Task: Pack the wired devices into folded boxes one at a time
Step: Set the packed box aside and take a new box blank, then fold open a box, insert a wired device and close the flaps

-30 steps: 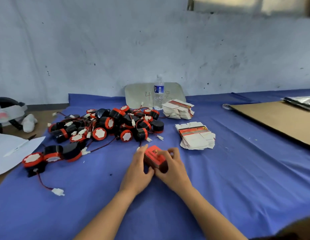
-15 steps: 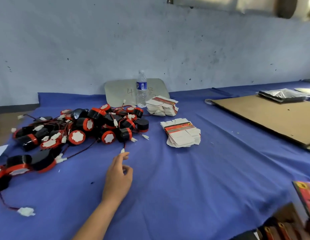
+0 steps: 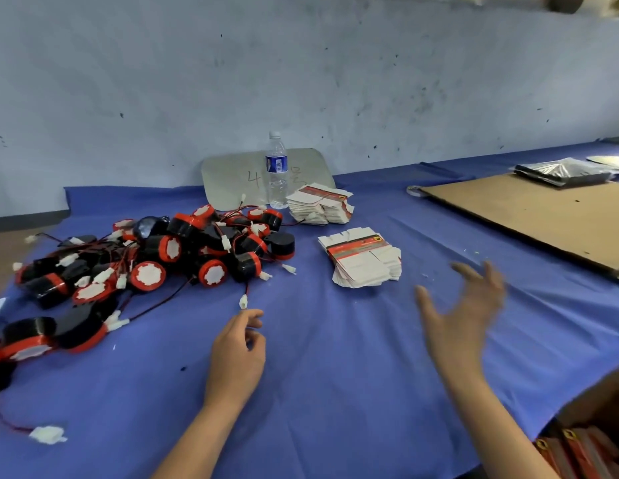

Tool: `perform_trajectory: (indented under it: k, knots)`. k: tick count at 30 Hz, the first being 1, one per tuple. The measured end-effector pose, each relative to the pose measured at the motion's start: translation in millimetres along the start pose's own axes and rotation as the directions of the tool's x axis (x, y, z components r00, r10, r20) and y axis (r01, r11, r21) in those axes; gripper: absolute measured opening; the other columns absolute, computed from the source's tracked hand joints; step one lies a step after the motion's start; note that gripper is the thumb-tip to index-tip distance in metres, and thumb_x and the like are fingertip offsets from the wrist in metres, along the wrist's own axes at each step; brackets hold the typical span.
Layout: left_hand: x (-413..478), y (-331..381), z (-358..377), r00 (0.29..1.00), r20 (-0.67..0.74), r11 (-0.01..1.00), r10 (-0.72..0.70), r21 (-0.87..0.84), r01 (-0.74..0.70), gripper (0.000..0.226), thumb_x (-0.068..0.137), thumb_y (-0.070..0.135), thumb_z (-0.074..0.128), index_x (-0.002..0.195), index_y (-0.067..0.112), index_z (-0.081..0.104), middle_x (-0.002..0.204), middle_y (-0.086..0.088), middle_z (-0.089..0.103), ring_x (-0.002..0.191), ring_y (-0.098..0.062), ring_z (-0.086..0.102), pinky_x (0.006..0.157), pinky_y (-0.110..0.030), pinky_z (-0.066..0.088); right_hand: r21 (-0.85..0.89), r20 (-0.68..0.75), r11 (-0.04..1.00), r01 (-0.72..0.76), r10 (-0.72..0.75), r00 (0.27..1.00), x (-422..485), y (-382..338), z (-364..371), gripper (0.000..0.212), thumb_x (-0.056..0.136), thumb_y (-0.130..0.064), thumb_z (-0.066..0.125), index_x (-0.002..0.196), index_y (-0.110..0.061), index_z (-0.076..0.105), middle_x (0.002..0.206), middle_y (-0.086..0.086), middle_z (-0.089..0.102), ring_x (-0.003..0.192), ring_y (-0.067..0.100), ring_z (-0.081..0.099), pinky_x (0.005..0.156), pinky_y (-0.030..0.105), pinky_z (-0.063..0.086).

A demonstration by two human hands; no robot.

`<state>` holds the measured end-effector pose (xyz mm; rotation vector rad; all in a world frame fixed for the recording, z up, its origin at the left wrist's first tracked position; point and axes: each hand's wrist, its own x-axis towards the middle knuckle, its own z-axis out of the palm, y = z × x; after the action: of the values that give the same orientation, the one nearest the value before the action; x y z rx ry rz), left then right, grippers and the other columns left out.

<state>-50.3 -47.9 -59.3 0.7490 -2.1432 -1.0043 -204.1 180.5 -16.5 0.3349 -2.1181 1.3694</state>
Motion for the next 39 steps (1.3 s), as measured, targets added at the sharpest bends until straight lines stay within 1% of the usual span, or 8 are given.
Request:
perform_trajectory:
  k: [4,8,11,18,25,28,30,39]
  knots:
    - [-3.3,3.5,-1.6,1.0,0.004,0.999,-0.004,0.035,0.004,0.035,0.088,-0.003,0.053,0.102,0.029,0.058,0.095,0.013,0.061,0.087,-0.003,0.058,0.067,-0.006,0.039,-0.219,0.528,0.947,0.234,-0.087,0.845,24.6,-24.3,99.4,0.08,0.086,-0.043,0.067,0.151,-0.023,0.024,0.161,0.007,-0.016,0.148,0.022,-0.017,0.118,0.042,-0.009]
    - [-3.7,6.3,-2.4,1.0,0.004,0.998,-0.002,0.065,0.002,0.036,0.088,-0.002,0.053,0.099,0.032,0.056,0.094,0.015,0.06,0.089,0.001,0.057,0.069,-0.003,0.039,-0.351,0.672,0.909,0.225,0.077,0.737,41.8,-17.4,156.9,0.088,0.09,-0.059,0.052,0.155,-0.023,0.005,0.16,0.01,-0.018,0.149,0.026,-0.009,0.119,0.042,-0.003]
    - [-4.2,7.1,-1.0,1.0,-0.005,0.997,-0.002,0.074,0.002,0.033,0.088,-0.001,0.052,0.101,0.028,0.06,0.095,0.015,0.06,0.09,0.001,0.057,0.071,-0.004,0.039,-0.472,0.656,0.857,0.208,0.184,0.732,42.1,-14.5,172.0,0.076,0.098,-0.05,0.041,0.154,-0.009,0.009,0.161,0.017,0.004,0.149,0.03,0.004,0.121,0.041,0.005]
    - [-2.9,9.2,-2.4,1.0,0.005,0.997,0.006,0.072,-0.006,0.038,0.087,-0.002,0.054,0.095,0.035,0.059,0.089,0.013,0.063,0.083,0.001,0.057,0.069,-0.006,0.04,-0.466,0.61,0.834,0.296,0.061,0.79,25.2,-14.4,158.1,0.054,0.099,-0.042,0.036,0.14,-0.006,0.04,0.149,0.011,0.04,0.138,0.028,0.036,0.114,0.04,0.023]
    - [-2.1,5.7,-9.2,0.997,0.065,0.999,-0.039,-0.022,0.041,0.038,0.09,-0.001,0.056,0.093,0.036,0.063,0.081,0.021,0.068,0.081,0.001,0.061,0.068,-0.009,0.045,-0.434,0.625,0.855,0.283,0.06,0.778,19.4,-14.2,147.1,0.053,0.099,-0.037,0.035,0.144,-0.011,0.037,0.156,0.008,0.031,0.144,0.024,0.026,0.117,0.043,0.015]
    - [-0.1,3.6,-7.6,0.996,0.082,1.0,-0.028,-0.006,0.029,0.038,0.09,0.0,0.058,0.093,0.037,0.063,0.084,0.024,0.067,0.082,-0.001,0.062,0.069,-0.011,0.045,-0.445,0.614,0.856,0.262,0.079,0.785,24.3,-15.0,146.2,0.034,0.099,-0.032,0.041,0.122,-0.011,0.055,0.133,0.011,0.054,0.121,0.029,0.05,0.088,0.036,0.042]
    - [-0.9,4.7,-7.3,0.995,0.101,1.0,-0.026,0.013,0.025,0.038,0.09,0.001,0.058,0.094,0.039,0.063,0.084,0.025,0.067,0.083,-0.001,0.062,0.071,-0.014,0.046,-0.438,0.586,0.868,0.234,0.078,0.806,29.4,-15.0,143.2,0.028,0.097,-0.037,0.047,0.102,-0.013,0.06,0.109,0.005,0.064,0.097,0.026,0.059,0.068,0.031,0.04]
    - [-0.3,5.5,-7.5,0.994,0.109,1.0,-0.01,0.023,0.007,0.037,0.089,0.001,0.059,0.092,0.037,0.065,0.083,0.025,0.067,0.085,0.003,0.061,0.071,-0.007,0.043,-0.392,0.468,0.873,0.291,-0.083,0.88,24.2,-18.9,147.6,0.028,0.101,-0.031,0.038,0.106,-0.014,0.06,0.103,0.005,0.066,0.09,0.028,0.062,0.061,0.031,0.034]
